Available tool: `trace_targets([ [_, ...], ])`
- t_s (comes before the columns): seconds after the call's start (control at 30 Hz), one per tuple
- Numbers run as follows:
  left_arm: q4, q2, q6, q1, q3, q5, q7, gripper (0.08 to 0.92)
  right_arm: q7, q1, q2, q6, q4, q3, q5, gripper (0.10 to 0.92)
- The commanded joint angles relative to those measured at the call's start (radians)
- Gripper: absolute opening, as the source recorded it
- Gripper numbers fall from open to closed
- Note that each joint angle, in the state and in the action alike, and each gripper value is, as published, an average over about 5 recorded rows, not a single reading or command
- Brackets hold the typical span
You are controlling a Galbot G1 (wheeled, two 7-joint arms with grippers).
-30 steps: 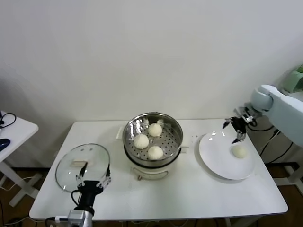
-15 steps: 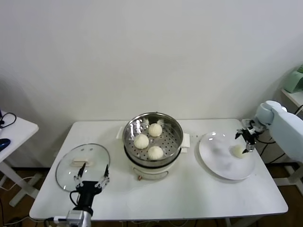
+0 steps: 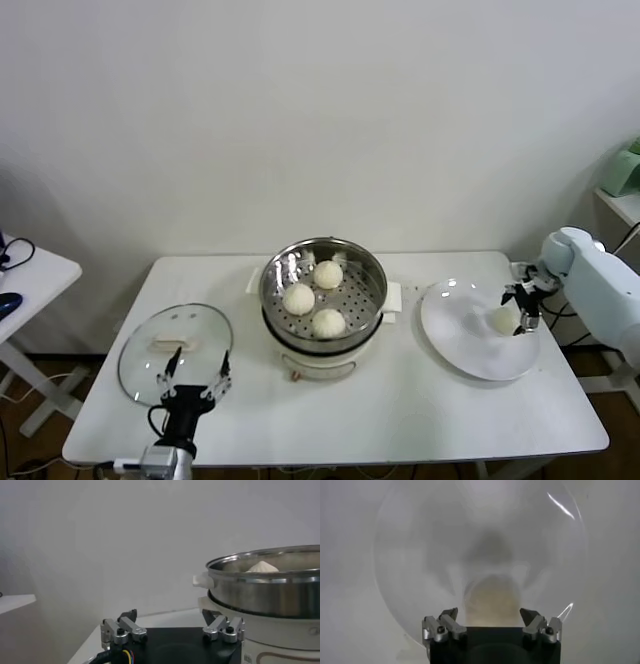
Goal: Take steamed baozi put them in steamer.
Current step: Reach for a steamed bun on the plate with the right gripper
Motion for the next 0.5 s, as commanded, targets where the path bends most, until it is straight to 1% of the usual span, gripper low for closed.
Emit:
trace_targets([
  [0.03,0.004,-0.002,-0.008,0.002,0.0,-0.009,0.003,0.823,0.011,-0.014,0.028,0.003,-0.063,0.039,-0.032,0.823],
  [0.27,0.009,-0.002,-0.011,0.004,-0.003,-0.008,0.002,0.823,0.02,0.002,0.051,0.014,-0.108,0.062,-0.057,0.823],
  [0.5,0.015,-0.004,-0.012,0.003,-0.005,-0.008,0.0,0.823,0.019,0.003,0.057,0.018,-0.117,0.063,-0.075,0.823],
])
